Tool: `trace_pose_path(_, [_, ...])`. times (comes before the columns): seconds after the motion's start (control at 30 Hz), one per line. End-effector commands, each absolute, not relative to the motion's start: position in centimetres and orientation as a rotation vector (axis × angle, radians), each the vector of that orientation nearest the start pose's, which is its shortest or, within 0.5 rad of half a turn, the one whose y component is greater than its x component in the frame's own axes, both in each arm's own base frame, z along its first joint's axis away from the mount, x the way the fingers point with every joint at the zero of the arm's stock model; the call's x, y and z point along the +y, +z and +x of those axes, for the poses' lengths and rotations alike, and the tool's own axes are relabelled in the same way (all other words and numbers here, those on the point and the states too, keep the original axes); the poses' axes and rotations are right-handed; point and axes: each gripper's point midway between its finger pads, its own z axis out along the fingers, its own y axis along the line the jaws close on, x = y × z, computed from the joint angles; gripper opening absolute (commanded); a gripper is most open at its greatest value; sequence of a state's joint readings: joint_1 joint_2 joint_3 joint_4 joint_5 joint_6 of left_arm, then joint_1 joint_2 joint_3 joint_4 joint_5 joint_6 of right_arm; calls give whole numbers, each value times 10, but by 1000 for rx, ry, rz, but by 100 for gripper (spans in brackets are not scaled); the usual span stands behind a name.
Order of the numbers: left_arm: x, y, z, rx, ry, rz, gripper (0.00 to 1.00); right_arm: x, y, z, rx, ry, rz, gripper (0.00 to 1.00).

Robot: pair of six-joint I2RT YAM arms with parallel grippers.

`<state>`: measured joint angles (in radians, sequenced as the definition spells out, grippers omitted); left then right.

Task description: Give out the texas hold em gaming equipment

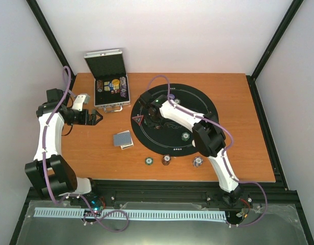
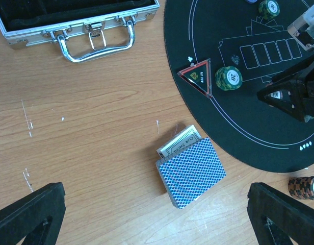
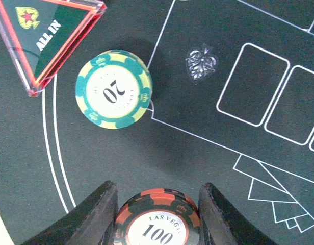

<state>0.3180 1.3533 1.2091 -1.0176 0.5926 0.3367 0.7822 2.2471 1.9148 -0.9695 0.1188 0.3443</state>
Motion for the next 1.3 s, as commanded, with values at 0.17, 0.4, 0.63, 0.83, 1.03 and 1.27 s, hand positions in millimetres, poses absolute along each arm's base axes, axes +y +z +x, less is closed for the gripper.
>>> trace_pose_path(0.17, [4, 208, 323, 2474, -542, 217, 100, 370, 51, 349, 2771, 101, -693, 18])
trace_pose_path(0.4, [4, 210, 323, 2471, -540, 212, 100, 382, 41, 345, 2777, 117, -723, 20])
trace_pose_path(0.63, [5, 211, 325, 2468, -541, 207, 100, 390, 32, 354, 2770, 108, -711, 27])
trace_pose_path(0.83, [6, 212, 325, 2468, -528, 211, 100, 392, 26, 352, 2787, 117, -706, 40])
trace_pose_path(1.03, [4, 212, 323, 2467, -541, 216, 100, 391, 44, 353, 2773, 128, -680, 60])
trace_pose_path(1.27, [2, 216, 321, 2457, -546, 225, 100, 372, 74, 338, 2761, 142, -632, 60])
